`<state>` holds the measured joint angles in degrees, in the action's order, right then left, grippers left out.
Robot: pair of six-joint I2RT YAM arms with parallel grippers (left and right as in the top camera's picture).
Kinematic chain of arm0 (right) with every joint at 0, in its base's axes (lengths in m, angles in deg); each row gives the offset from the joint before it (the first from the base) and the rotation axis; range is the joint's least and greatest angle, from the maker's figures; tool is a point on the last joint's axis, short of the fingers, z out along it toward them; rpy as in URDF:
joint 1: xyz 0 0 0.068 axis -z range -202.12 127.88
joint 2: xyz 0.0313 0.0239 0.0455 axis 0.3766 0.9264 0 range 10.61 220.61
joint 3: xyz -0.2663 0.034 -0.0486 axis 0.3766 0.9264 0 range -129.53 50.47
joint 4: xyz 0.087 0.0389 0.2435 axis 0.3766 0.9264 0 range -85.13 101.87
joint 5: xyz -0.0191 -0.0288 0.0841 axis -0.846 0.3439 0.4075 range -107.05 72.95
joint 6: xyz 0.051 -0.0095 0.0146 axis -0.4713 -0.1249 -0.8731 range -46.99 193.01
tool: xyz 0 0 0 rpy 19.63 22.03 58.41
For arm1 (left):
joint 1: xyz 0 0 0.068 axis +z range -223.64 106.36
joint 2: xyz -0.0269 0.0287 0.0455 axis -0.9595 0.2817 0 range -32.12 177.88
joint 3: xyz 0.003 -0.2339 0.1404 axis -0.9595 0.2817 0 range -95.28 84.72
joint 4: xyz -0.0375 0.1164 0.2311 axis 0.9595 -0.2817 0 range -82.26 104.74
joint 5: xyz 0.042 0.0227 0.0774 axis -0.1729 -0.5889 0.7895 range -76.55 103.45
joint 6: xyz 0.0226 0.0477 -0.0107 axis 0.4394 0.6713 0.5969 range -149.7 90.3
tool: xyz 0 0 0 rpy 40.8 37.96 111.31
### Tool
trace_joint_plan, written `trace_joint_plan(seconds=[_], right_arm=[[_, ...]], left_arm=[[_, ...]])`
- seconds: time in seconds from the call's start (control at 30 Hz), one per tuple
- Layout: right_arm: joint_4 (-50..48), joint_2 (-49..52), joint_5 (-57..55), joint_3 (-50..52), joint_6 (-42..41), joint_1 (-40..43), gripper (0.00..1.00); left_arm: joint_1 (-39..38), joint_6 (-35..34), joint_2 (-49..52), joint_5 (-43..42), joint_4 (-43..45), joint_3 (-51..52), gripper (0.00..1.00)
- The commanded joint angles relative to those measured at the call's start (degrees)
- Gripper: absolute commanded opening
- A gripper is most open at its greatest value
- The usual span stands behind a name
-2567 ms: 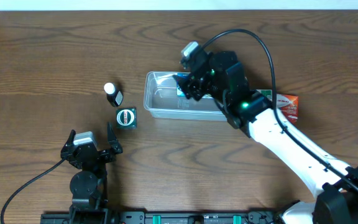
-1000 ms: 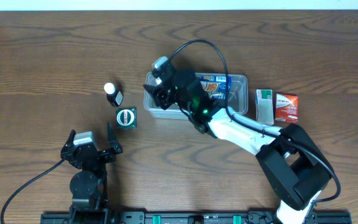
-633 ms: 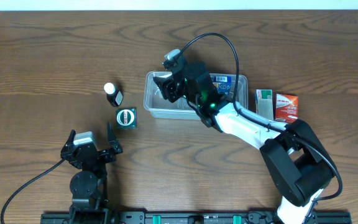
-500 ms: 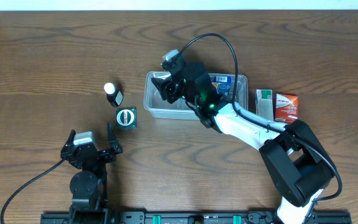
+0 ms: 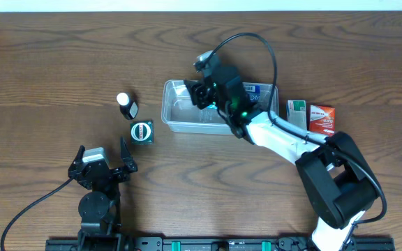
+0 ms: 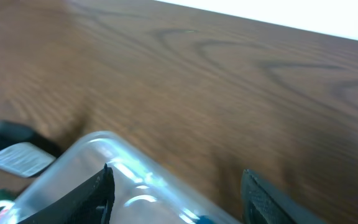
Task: Pack container
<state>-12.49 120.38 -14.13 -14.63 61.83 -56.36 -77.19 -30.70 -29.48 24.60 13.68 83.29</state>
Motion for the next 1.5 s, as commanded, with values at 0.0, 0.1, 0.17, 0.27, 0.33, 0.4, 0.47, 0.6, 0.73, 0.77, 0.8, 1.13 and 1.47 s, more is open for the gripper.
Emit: trace_joint_plan(seconds=[0.0, 0.1, 0.17, 0.27, 0.33, 0.4, 0.47, 0.6, 0.73, 0.77, 0.8, 1.13, 1.47], right_arm=[[0.4, 0.4, -0.9, -0.6, -0.8, 1.9, 0.63], [1.2, 0.4, 0.3, -0.6, -0.8, 2.8, 0.63], [2.1, 0.3, 1.2, -0.6, -1.0, 3.1, 0.62], [3.5, -0.1, 1.2, -0.6, -1.0, 3.1, 0.55], [3.7, -0.8, 1.2, -0.6, -1.0, 3.1, 0.51], [3.7, -1.8, 1.2, -0.6, -0.9, 3.1, 0.5], [3.9, -3.3, 1.2, -0.6, 0.0, 3.2, 0.47], [5.6, -7.0, 0.2, -0.6, 1.5, 3.2, 0.41], [9.2, -9.9, 0.2, -0.6, 2.1, 3.3, 0.33], [10.1, -10.3, 0.2, -0.6, 2.1, 3.5, 0.3], [11.1, -10.6, 0.1, -0.6, 2.0, 3.6, 0.28], [17.0, -10.7, -0.1, -0.6, -0.2, 8.0, 0.04], [20.5, -10.7, 0.5, -0.6, -1.6, 9.9, 0.01]], left_arm=[[0.0, 1.0, 0.1, 1.6, -1.8, 1.2, 0.98], [0.0, 1.0, 0.1, 1.6, -1.9, 1.2, 0.98], [0.0, 1.0, 0.1, 1.6, -1.9, 1.2, 0.98], [0.0, 1.0, 0.1, 1.6, -1.8, 1.2, 0.98], [0.0, 1.0, 0.1, 1.6, -1.8, 1.2, 0.98], [0.0, 1.0, 0.1, 1.6, -1.9, 1.2, 0.98], [0.0, 1.0, 0.1, 1.6, -1.9, 1.2, 0.98], [0.0, 1.0, 0.1, 1.6, -1.9, 1.2, 0.98], [0.0, 1.0, 0.1, 1.6, -1.9, 1.2, 0.98], [0.0, 1.0, 0.1, 1.6, -1.8, 1.2, 0.98], [0.0, 1.0, 0.1, 1.6, -1.9, 1.2, 0.98], [0.0, 1.0, 0.1, 1.6, -1.9, 1.2, 0.98], [0.0, 1.0, 0.1, 1.6, -1.9, 1.2, 0.98]])
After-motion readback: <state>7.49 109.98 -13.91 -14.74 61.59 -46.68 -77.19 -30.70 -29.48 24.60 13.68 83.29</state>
